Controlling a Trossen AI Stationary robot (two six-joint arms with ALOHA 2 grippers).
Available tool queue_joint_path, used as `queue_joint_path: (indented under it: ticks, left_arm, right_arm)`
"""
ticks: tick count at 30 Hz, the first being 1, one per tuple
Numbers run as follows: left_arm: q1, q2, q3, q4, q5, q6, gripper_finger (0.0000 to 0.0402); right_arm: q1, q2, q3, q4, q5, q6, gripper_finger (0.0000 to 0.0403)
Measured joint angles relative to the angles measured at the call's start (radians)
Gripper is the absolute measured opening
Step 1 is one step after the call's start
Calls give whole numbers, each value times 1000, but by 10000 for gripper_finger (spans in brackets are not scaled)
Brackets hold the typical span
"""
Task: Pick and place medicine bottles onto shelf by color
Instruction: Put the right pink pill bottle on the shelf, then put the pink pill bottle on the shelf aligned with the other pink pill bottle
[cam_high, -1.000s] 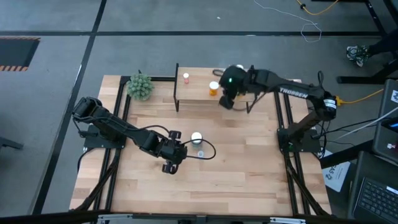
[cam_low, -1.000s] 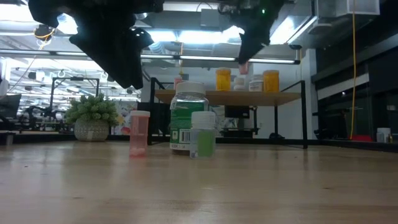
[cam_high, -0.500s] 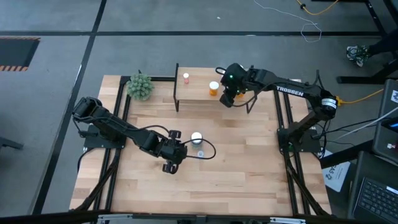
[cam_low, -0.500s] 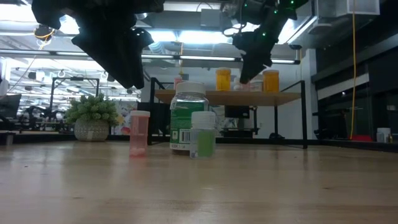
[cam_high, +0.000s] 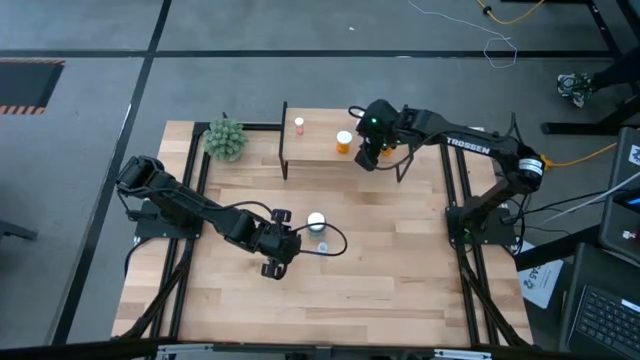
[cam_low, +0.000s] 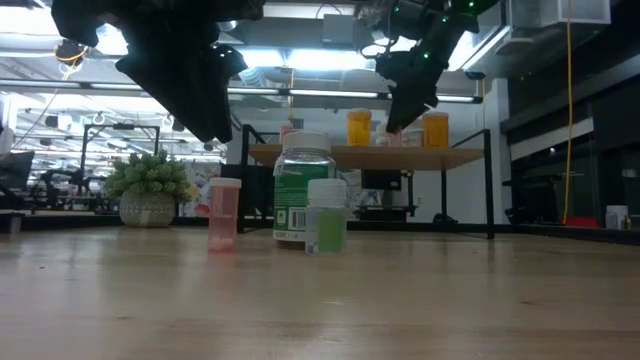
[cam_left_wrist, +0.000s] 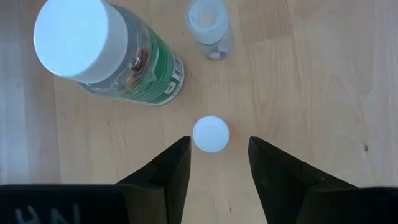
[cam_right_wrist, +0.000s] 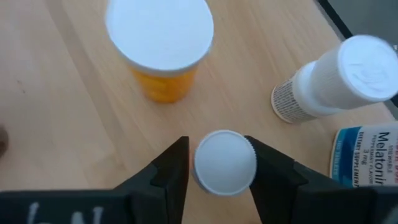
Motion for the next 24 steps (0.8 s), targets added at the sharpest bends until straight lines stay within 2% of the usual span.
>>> queue_joint_path:
  ticks: [6,15,24]
  left_arm:
    - [0,0,0,0,0,0,156]
    - [0,0,0,1,0,0,156]
    - [0,0,0,2,6,-60,156]
  right_arm:
    - [0,-40,8,8,0,-1,151]
    - [1,-50,118,2,1,-8,151]
    - [43,-50,339,-219,-15,22,151]
